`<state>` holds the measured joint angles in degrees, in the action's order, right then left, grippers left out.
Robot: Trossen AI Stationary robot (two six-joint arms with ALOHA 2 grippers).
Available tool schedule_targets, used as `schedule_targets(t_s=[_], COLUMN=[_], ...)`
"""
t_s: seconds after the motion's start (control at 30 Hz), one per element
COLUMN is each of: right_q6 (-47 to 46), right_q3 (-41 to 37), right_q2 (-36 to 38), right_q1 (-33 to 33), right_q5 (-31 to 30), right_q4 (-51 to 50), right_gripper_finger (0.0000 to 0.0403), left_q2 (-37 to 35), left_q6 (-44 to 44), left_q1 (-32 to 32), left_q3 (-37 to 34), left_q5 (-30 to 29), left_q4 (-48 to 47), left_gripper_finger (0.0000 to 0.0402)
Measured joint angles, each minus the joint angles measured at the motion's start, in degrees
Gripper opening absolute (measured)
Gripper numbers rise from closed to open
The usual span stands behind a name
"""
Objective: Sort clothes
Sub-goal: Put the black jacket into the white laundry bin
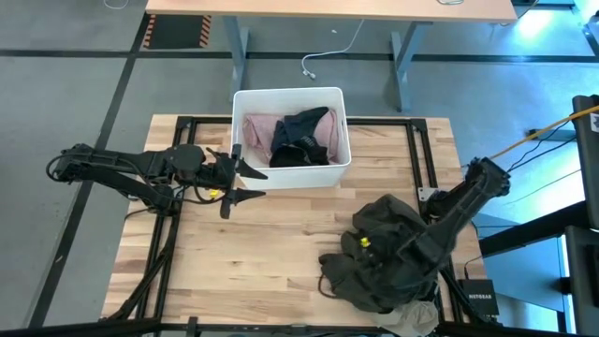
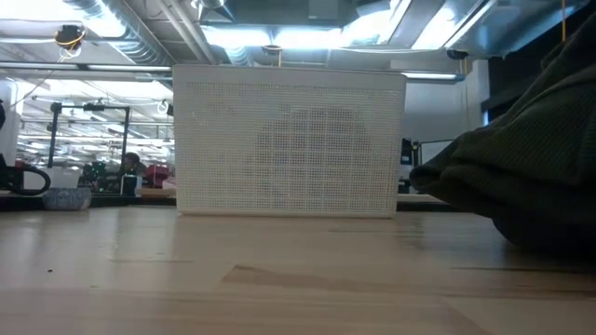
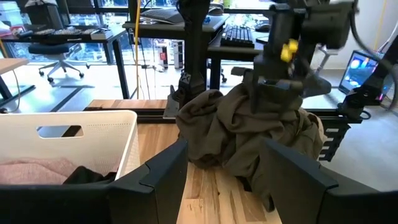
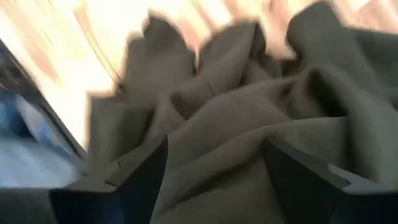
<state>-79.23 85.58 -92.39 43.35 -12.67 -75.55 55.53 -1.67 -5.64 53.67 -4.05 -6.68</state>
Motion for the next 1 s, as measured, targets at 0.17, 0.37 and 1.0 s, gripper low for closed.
schedule_targets(t_s=[0.17, 0.37, 1.0], right_q6=[7.4, 12.9, 29.3], right_q3=[0.0, 0.0, -4.6], right_q2=[-4.9, -10.4, -24.1], right_q1=[-1.5, -1.4, -5.6], right_q5=[6.3, 9.2, 11.0], right_q4=[-0.4, 0.4, 1.2], right_gripper_finger=[0.0282, 0.0282, 0.0155], left_q2=[0.0, 0.0, 0.0], left_q6=[0.0, -0.3, 0.2], left_q1=[0.0, 0.0, 0.0], left_q3=[0.0, 0.0, 0.0], left_q5=[0.0, 0.0, 0.0], left_q4=[-0.1, 0.0, 0.1], left_gripper_finger=[0.0194, 0.0194, 0.0194])
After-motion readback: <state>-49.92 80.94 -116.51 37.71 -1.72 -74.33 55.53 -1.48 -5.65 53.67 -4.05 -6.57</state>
